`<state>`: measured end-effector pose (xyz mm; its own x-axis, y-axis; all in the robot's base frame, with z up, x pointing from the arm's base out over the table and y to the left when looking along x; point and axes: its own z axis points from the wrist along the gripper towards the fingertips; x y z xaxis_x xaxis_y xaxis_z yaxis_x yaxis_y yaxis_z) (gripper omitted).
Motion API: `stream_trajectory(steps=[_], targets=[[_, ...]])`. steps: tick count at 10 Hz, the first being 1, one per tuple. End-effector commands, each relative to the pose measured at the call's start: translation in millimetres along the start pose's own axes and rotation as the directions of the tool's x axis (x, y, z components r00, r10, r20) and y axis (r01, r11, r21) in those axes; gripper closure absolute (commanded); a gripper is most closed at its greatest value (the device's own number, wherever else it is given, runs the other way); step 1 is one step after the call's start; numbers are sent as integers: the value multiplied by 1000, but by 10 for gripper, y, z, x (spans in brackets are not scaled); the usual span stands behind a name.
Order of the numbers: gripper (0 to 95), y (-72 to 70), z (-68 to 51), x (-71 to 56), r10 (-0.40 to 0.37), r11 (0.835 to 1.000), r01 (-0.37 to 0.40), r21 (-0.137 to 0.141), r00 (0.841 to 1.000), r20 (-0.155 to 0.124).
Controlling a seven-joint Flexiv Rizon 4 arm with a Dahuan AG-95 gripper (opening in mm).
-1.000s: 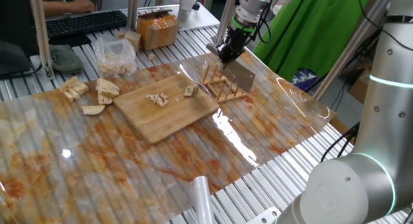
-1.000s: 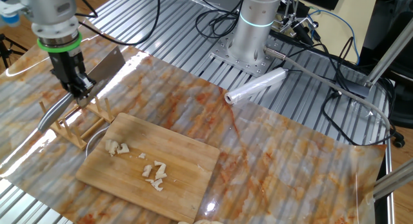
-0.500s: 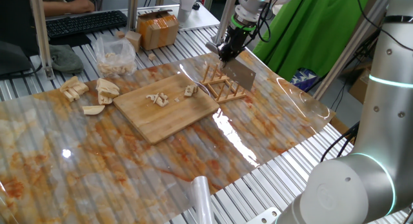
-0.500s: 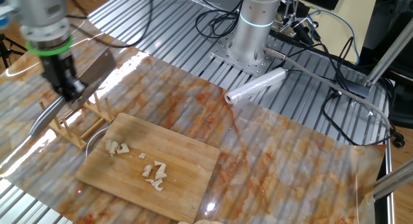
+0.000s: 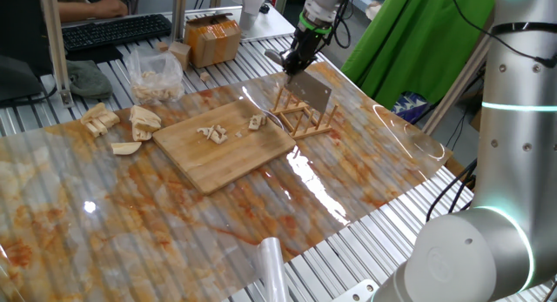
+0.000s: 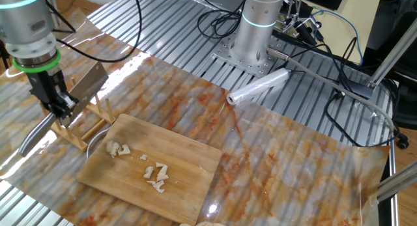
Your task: Slice the lotus root
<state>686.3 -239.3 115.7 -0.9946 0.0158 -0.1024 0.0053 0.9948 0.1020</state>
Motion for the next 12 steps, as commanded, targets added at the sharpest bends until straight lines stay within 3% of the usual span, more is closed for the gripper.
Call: stream_trajectory(steps=[1,3,12], targets=[[950,8,25,-47,0,1000,0,10,1000,5],[950,15,68,-78,-15,1000,14,26,1000,17],[950,46,304,-230,-16,1000,15,20,999,45]])
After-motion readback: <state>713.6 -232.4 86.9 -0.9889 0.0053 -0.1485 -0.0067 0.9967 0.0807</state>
